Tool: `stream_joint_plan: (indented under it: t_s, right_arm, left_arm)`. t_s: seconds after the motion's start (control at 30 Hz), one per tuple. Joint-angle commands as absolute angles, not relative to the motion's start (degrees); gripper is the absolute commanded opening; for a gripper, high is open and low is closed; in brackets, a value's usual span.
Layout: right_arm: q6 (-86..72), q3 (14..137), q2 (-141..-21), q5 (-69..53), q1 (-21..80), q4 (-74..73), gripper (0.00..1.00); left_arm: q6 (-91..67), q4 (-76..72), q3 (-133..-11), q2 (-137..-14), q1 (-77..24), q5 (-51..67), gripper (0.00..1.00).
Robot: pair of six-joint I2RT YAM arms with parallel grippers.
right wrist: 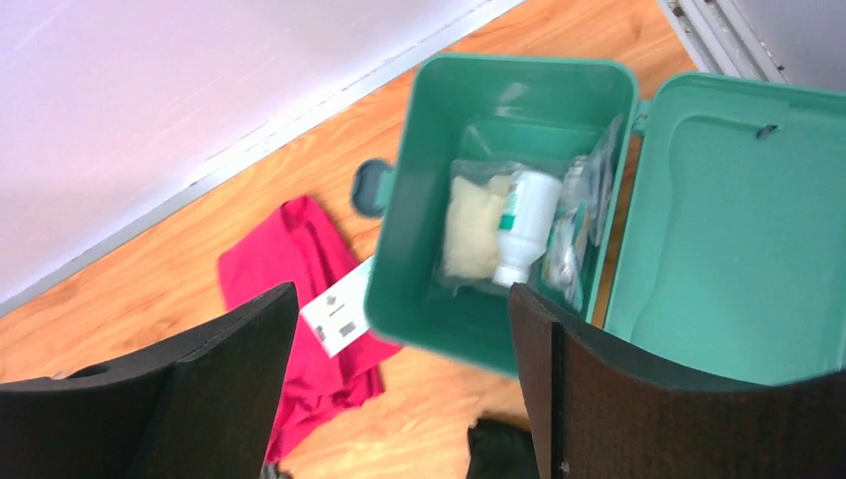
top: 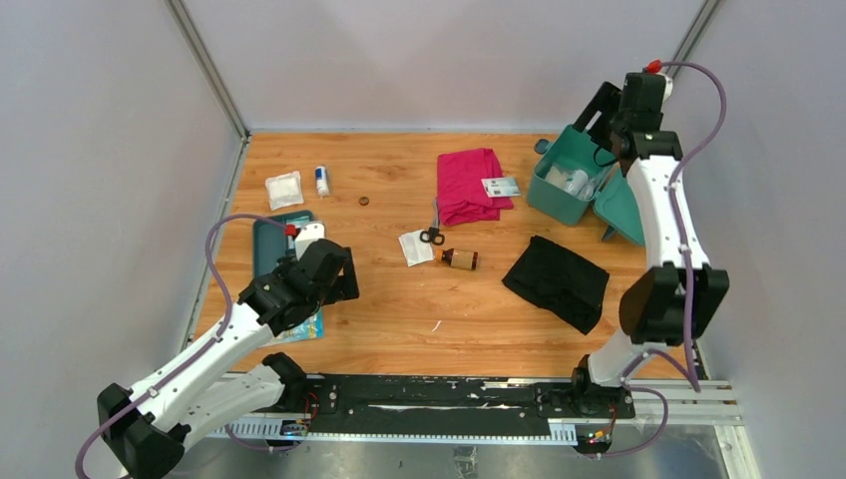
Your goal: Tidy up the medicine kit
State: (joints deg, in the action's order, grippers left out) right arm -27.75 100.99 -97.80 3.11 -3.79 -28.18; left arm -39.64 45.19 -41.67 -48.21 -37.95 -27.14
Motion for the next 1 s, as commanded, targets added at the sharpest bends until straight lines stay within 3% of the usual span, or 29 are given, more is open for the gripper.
stream_joint_plan:
  t_s: [0.0, 0.4, 0.63, 0.97]
  right_arm:
    - [-28.09, 91.60, -87.96, 2.79, 2.48, -26.90, 0.81]
    - [-28.51, 66.99, -70.14, 0.91, 22.62, -25.93, 0.79]
    - [-30.00, 56.83, -60.13, -1.89, 24.52, -27.03, 0.79]
    - [-30.87, 53.61, -54.39, -3.04, 24.50, -29.00, 0.79]
  left_arm:
    - [-48.88, 54.46, -43.16, -46.45, -37.62, -35.30, 0.99]
    - [-54.99, 56.34, -41.84, -58.19, -37.38, -40.79, 0.89]
    - [-56.00, 50.86, -38.49, -65.99, -36.37, -40.22, 0.84]
    - [-56.42, 38.63, -30.53, -70.95, -34.23, -32.17, 0.75]
